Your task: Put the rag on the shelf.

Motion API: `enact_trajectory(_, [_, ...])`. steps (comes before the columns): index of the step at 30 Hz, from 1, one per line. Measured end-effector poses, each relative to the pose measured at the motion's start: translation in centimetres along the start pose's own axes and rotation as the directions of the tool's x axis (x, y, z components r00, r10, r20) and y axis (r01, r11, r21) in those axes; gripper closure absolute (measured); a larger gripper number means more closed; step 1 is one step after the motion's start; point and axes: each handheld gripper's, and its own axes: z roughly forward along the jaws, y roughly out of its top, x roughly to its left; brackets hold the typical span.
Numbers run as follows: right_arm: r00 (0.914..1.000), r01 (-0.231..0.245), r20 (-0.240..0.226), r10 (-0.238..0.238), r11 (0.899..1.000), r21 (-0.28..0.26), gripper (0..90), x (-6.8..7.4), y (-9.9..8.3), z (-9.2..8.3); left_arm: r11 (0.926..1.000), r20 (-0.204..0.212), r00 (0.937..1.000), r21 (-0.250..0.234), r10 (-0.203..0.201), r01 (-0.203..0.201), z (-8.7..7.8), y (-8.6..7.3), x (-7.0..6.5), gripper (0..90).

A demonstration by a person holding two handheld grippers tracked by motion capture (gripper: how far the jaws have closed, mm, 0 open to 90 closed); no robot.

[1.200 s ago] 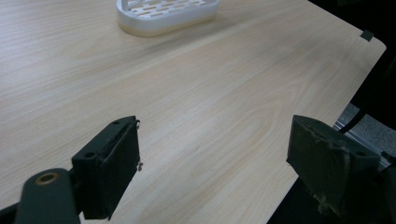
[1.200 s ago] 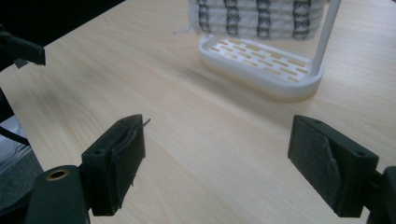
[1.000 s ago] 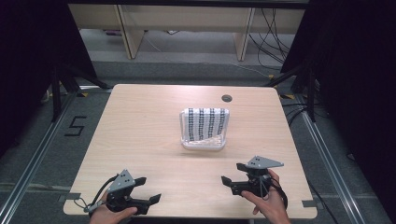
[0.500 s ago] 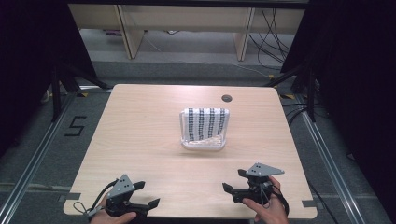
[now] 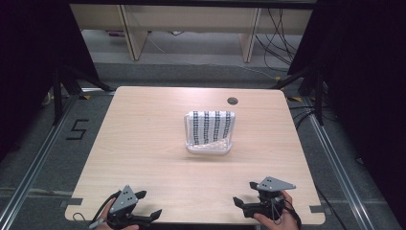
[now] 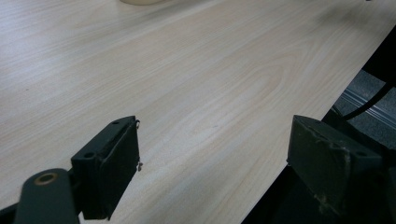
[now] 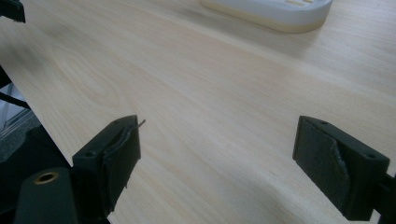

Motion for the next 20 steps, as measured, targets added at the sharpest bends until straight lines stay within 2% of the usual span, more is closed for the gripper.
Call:
enact_trajectory(1, [0.9999,0.010,-0.001,-0.010,1.000,0.002,16.2,0.0,0.0,0.0,0.9999,-0.003,0.9999,-0.007,-0.011,0.011,0.1,0.0,0.0,16.2])
enact_trajectory(2, [0.9987,0.047,0.021,-0.047,0.999,0.003,16.2,-0.2,0.0,-0.1,1.0000,-0.006,1.0000,-0.001,-0.006,0.006,0.0,0.0,0.1,16.2])
enact_trajectory(3, [0.9996,0.027,0.007,-0.027,1.000,0.007,16.2,0.0,-0.1,0.0,0.9999,-0.008,1.0000,0.010,-0.001,0.001,-0.1,0.0,0.1,16.2])
enact_trajectory(5, [0.9994,0.034,-0.002,-0.034,0.999,0.005,16.3,0.0,-0.1,0.2,1.0000,-0.005,1.0000,0.002,-0.003,0.003,0.0,0.0,0.2,16.2])
enact_trajectory(6, [0.9980,0.063,-0.004,-0.063,0.998,0.008,16.3,-0.1,0.0,0.2,1.0000,-0.004,1.0000,0.008,0.004,-0.004,-0.1,0.0,0.2,16.2])
enact_trajectory(7, [0.9987,0.050,0.001,-0.050,0.999,0.014,16.3,0.1,-0.1,0.2,1.0000,-0.005,1.0000,0.008,0.003,-0.003,0.0,0.0,0.2,16.2])
enact_trajectory(8, [0.9987,0.050,0.010,-0.050,0.999,0.019,16.4,0.1,-0.1,0.2,0.9999,-0.011,0.9998,-0.007,-0.015,0.015,0.1,0.0,0.1,16.2])
enact_trajectory(9, [0.9985,0.052,0.012,-0.053,0.998,0.020,16.4,0.0,-0.1,0.2,0.9999,-0.006,1.0000,0.010,0.003,-0.003,0.0,0.0,0.2,16.3])
enact_trajectory(10, [0.9987,0.050,0.014,-0.050,0.999,0.022,16.4,0.1,-0.1,0.2,1.0000,-0.005,1.0000,-0.001,-0.007,0.007,0.2,-0.1,0.2,16.2])
enact_trajectory(11, [0.9990,0.044,0.010,-0.044,0.999,0.022,16.4,0.1,-0.2,0.2,0.9999,-0.011,0.9999,0.012,-0.005,0.005,0.1,-0.1,0.3,16.3])
enact_trajectory(12, [0.9971,0.073,0.019,-0.074,0.997,0.012,16.4,-0.2,-0.1,0.2,0.9999,-0.016,0.9999,0.009,-0.006,0.006,0.1,-0.1,0.4,16.2])
enact_trajectory(13, [0.9984,0.057,0.003,-0.057,0.998,0.012,16.4,-0.2,-0.1,0.3,0.9998,-0.028,0.9996,0.021,0.003,-0.002,0.2,-0.1,0.6,16.2])
enact_trajectory(14, [0.9975,0.070,-0.004,-0.070,0.997,0.021,16.4,-0.3,0.0,0.2,0.9998,-0.030,0.9995,0.018,-0.010,0.011,0.3,-0.2,0.7,16.2])
enact_trajectory(16, [0.9991,0.039,0.014,-0.039,0.999,0.016,16.4,-0.2,-0.1,0.1,0.9995,-0.046,0.9989,0.031,-0.010,0.011,0.3,-0.2,1.1,16.2])
enact_trajectory(17, [0.9988,0.043,0.021,-0.043,0.999,0.021,16.4,-0.2,-0.1,0.1,0.9994,-0.048,0.9988,0.035,-0.007,0.008,0.3,-0.2,1.2,16.2])
enact_trajectory(18, [0.9989,0.045,0.008,-0.046,0.999,0.013,16.4,-0.5,-0.1,0.3,0.9997,-0.048,0.9987,0.020,-0.016,0.017,0.5,-0.2,1.3,16.2])
enact_trajectory(19, [0.9990,0.040,0.020,-0.041,0.999,0.024,16.4,-0.5,-0.1,0.3,0.9997,-0.048,0.9987,0.016,-0.016,0.016,0.5,-0.2,1.4,16.2])
enact_trajectory(20, [0.9992,0.038,0.011,-0.038,0.999,0.016,16.4,-0.7,-0.2,0.4,0.9993,-0.057,0.9984,0.035,-0.005,0.007,0.4,-0.2,1.7,16.2])
